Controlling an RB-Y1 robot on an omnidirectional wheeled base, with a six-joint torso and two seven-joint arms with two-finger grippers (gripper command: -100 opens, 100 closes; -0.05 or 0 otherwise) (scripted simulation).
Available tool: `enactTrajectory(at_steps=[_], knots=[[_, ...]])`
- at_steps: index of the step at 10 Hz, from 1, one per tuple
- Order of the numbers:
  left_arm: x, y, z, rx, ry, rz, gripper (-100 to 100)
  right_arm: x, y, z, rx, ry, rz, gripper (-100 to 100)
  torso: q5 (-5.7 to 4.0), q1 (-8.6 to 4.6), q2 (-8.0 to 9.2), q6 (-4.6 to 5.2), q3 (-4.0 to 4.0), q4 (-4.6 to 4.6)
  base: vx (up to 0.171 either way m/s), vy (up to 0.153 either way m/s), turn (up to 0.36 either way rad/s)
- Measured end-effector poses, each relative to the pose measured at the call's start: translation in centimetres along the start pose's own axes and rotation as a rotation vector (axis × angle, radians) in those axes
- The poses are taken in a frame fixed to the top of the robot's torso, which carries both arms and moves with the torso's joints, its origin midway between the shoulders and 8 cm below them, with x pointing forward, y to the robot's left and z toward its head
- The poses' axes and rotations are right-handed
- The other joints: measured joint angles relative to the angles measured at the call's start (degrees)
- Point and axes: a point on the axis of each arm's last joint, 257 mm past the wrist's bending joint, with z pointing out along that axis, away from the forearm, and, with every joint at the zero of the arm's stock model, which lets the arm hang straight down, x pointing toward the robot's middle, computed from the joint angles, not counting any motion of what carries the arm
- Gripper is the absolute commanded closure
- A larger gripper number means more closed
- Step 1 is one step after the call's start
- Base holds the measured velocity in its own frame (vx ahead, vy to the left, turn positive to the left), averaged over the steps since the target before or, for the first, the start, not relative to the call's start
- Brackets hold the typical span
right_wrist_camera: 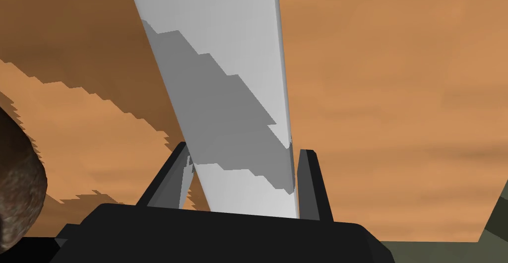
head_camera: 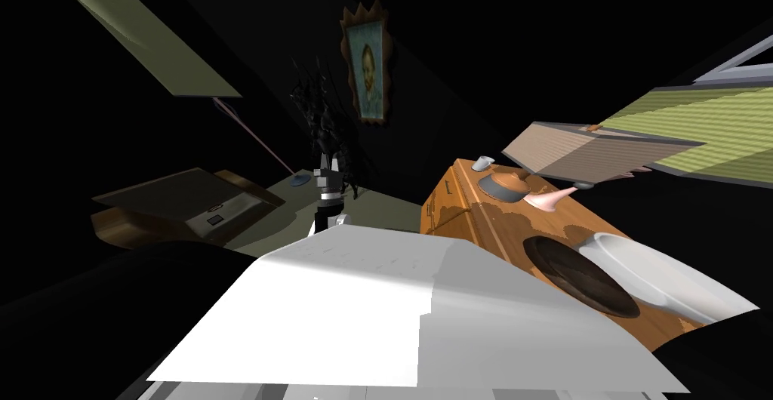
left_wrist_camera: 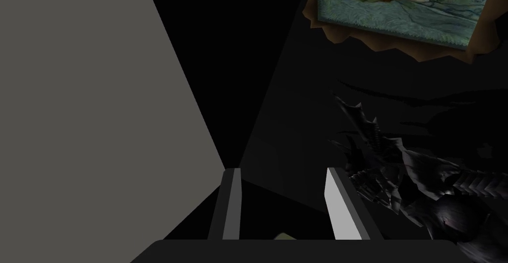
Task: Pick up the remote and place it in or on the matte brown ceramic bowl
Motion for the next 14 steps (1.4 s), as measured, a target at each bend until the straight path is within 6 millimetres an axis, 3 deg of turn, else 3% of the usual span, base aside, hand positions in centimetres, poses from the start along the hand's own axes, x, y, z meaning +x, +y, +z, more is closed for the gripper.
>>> enactTrajectory(at_steps=[2, 3, 4, 9, 14], knots=[[0.0, 0.0, 0.0, 0.0, 0.0, 0.0, 0, -0.4, -0.1, -0.8, -0.001, 0.001, -0.003, 100, 0.0, 0.01, -0.01, -0.02, 0.0, 0.0, -0.004, -0.004, -0.006], [0.0, 0.0, 0.0, 0.0, 0.0, 0.0, 0, -0.4, -0.1, -0.9, -0.002, 0.001, -0.003, 0, -0.01, 0.01, -0.02, -0.02, -0.01, -0.01, 0.0, 0.0, 0.0], [0.0, 0.0, 0.0, 0.0, 0.0, 0.0, 0, -0.4, -0.1, -0.9, -0.002, 0.001, -0.003, 100, -0.01, 0.02, -0.03, -0.02, -0.02, -0.01, -0.034, 0.018, -0.002], [0.0, 0.0, 0.0, 0.0, 0.0, 0.0, 0, 4.5, -4.1, -4.9, 0.131, 0.132, 0.006, 100, 0.2, 0.27, 0.36, 0.08, 0.26, 0.17, -0.059, 0.03, -0.044], [0.0, 0.0, 0.0, 0.0, 0.0, 0.0, 0, 7.9, -7.5, -9.5, 0.261, 0.211, 0.067, 100, 0.23, 0.37, 0.26, 0.19, 0.25, 0.22, -0.02, 0.032, -0.094]])
